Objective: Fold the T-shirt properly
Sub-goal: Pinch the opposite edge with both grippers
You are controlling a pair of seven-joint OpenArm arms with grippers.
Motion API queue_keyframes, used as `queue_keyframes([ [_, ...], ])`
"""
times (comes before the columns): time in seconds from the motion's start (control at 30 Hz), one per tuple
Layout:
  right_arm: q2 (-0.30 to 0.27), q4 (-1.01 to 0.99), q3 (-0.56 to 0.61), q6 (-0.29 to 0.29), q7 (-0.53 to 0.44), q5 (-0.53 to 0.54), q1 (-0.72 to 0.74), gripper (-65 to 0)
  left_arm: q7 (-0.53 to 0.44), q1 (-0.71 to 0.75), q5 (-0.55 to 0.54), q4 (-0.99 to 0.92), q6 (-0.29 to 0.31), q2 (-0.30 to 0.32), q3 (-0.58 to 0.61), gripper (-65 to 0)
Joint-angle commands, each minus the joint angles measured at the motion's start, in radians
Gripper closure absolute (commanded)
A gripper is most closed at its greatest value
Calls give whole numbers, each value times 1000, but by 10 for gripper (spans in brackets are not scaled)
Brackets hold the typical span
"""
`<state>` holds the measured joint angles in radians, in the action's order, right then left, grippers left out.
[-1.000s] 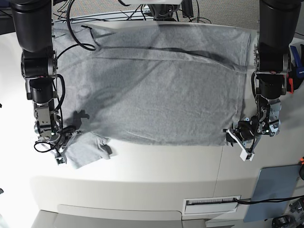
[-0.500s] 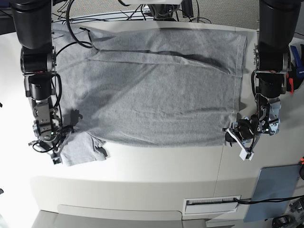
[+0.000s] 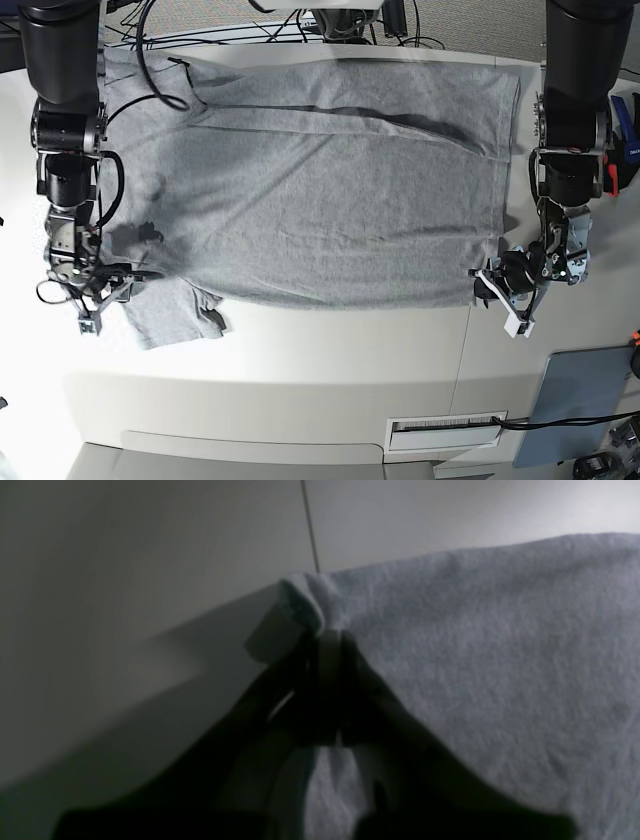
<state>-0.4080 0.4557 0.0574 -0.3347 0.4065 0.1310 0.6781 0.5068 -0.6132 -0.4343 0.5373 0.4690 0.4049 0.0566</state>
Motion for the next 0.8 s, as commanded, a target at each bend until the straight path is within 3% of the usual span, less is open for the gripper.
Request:
queue_keyframes([
  [0.0,-10,5,-29,-21,-10,15,31,-326,38,-13,23,3,0,8,0,0],
  [0.1,-4,4,-91,-63,21,35,32,-324,35,-13,23,3,0,8,0,0],
  [0.2,-5,4,-96,-61,43,35,31,-309,35,-13,23,3,0,8,0,0],
  [0.3,-5,4,-96,-54,84,33,31,-236,35,-13,23,3,0,8,0,0],
  [0.47,-5,4,-96,18,111,-37,31,-93,35,-13,23,3,0,8,0,0],
  [0.6,-5,4,-96,18,79,-73,31,0,33,-13,23,3,0,8,0,0],
  [0.77,-5,56,-96,19,-3,-133,31,0,0,-13,23,3,0,8,0,0],
])
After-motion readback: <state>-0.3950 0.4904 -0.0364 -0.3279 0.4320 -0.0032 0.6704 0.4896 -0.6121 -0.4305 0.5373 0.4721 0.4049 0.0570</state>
